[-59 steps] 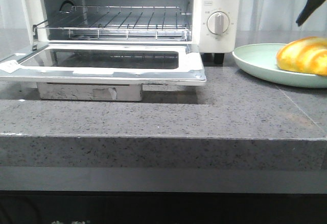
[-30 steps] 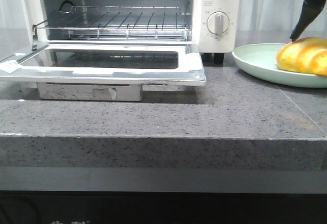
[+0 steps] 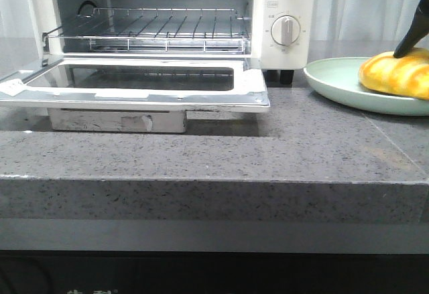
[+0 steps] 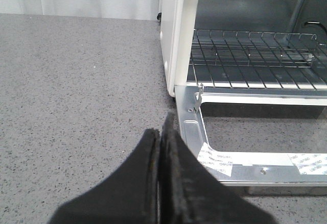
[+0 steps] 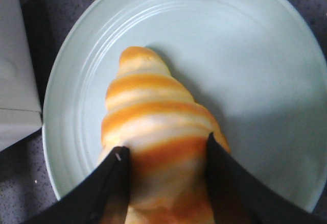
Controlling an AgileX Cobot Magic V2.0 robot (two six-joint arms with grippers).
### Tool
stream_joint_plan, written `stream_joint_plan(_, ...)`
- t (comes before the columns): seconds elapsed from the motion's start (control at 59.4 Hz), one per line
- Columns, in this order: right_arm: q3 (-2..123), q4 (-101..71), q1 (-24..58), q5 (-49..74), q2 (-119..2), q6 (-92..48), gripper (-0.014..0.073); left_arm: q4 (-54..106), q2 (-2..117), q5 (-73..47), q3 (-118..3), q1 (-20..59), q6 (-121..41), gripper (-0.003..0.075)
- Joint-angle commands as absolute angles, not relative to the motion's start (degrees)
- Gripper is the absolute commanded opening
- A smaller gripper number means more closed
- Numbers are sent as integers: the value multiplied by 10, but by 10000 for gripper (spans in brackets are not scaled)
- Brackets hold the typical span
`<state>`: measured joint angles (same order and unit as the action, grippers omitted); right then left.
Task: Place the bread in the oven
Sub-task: 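Lift the croissant with the right gripper and carry it into the oven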
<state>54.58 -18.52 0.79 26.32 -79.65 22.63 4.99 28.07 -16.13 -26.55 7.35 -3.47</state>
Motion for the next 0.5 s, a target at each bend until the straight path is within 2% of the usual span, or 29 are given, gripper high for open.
stream_joint_plan(0.0, 565, -197, 7, 234, -759, 220, 55, 52, 281, -121, -281, 71, -33, -20)
stream_joint_plan(0.32, 554, -197, 17, 352, -645, 220, 55, 52, 281, -120, -281, 71, -33, -20)
stream_joint_plan(0.488, 509, -208, 99, 322, -591, 220, 55, 52, 281, -120, -281, 71, -33, -20)
